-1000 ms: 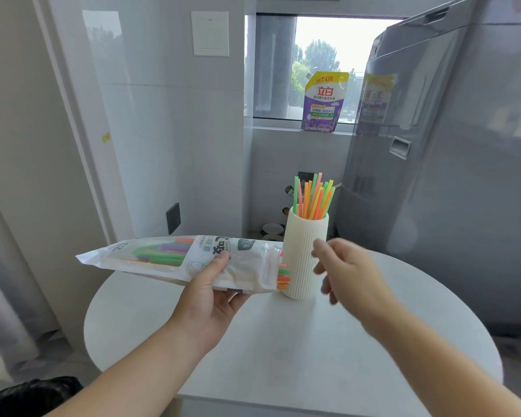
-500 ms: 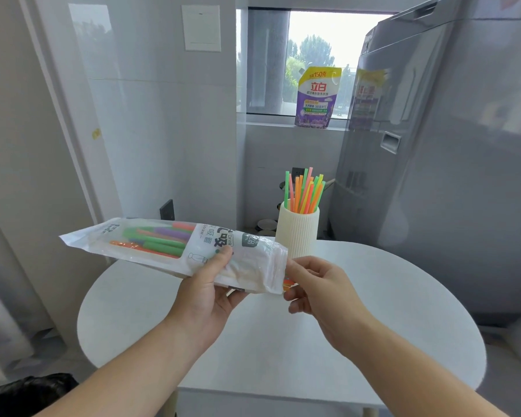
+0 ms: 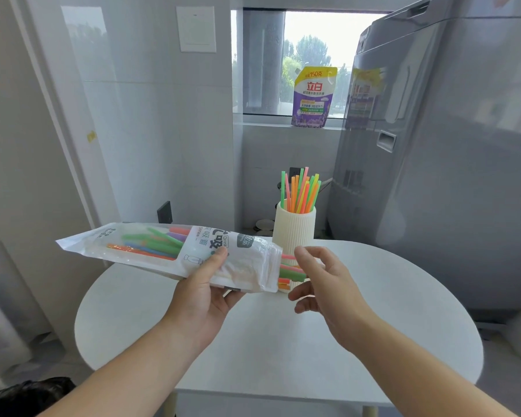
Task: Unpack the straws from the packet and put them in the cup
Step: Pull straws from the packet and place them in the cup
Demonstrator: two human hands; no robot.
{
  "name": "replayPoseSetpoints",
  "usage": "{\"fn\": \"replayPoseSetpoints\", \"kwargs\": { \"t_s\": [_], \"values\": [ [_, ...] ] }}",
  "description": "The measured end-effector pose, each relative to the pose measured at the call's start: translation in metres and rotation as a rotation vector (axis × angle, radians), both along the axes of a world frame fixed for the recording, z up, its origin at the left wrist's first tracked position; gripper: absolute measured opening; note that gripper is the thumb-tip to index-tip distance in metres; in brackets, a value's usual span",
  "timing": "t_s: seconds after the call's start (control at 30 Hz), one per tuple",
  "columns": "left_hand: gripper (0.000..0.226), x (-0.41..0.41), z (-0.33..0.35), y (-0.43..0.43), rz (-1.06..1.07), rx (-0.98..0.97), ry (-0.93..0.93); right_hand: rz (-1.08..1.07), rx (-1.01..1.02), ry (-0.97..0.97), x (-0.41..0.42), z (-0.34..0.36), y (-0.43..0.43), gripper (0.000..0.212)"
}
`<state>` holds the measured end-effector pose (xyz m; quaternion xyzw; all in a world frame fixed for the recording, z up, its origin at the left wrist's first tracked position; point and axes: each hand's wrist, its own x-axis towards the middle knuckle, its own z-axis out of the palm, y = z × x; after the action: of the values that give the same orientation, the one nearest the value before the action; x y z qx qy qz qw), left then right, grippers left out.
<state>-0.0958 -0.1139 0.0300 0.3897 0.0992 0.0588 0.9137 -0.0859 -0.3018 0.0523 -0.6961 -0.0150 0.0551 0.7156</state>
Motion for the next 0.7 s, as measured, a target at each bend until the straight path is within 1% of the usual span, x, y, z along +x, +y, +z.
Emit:
{"fn": "replayPoseSetpoints", "kwargs": {
  "t_s": [0.07, 0.13, 0.27, 0.4, 0.53, 0.6, 0.7],
  "values": [
    [0.046, 0.000, 0.000, -0.003, -0.018, 0.009, 0.001, -0.014, -0.057, -0.057, 0.000, -0.001, 0.004, 0.018],
    [0.044, 0.000, -0.001, -0.002, -0.025, 0.011, 0.003, -0.037, -0.121, -0.101, 0.002, -0.002, 0.004, 0.019],
    [0.043, 0.000, -0.001, 0.004, -0.011, -0.001, 0.016, -0.110, -0.210, -0.146, 0.005, -0.002, -0.002, 0.016],
    [0.038, 0.000, -0.001, 0.006, -0.003, -0.017, 0.028, -0.145, -0.235, -0.133, 0.008, -0.001, -0.007, 0.018],
    [0.040, 0.000, 0.000, 0.004, -0.012, -0.017, 0.041, -0.084, -0.260, -0.113, 0.006, -0.002, -0.005, 0.022],
    [0.040, 0.000, 0.000, 0.003, -0.019, -0.021, 0.044, -0.085, -0.299, -0.148, 0.006, -0.004, -0.004, 0.020],
    [0.039, 0.000, 0.001, 0.005, -0.012, -0.028, 0.043, -0.147, -0.346, -0.232, 0.009, -0.005, -0.005, 0.016]
  ]
}}
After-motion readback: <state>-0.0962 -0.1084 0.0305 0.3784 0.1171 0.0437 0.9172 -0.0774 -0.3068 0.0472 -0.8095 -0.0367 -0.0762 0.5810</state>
